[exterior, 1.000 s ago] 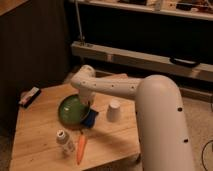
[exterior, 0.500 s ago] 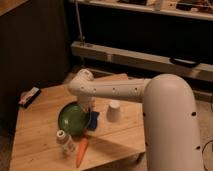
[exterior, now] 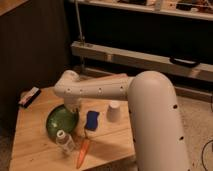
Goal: Drag the ceramic bowl in a circle
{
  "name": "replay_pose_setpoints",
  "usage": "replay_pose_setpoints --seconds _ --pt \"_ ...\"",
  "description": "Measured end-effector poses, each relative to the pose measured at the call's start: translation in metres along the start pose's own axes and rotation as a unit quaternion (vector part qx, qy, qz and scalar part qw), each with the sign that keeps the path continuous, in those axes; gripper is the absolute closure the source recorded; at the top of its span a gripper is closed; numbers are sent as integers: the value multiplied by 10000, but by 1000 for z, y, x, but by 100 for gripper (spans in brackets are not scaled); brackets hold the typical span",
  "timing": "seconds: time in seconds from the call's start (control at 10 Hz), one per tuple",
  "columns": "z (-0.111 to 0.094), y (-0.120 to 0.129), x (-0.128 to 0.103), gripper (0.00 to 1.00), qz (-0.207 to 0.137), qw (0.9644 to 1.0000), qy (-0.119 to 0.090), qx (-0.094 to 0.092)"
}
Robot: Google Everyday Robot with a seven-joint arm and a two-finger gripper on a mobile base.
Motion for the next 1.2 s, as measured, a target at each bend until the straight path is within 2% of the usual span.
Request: replay_pose_setpoints --seconds 0.2,0.4,0.6,0.8,1.0,1.2 --pt "8 -19 26 86 -177 9998 -39 -49" --pt "19 -21 53 86 -180 9997 -61 -135" --pt "22 3 75 86 81 9998 -54 -154" --pt "24 38 99 86 436 9988 -67 -222" --pt "31 81 113 86 880 9955 -117 -330" --pt "36 125 108 86 1283 9905 -185 -461"
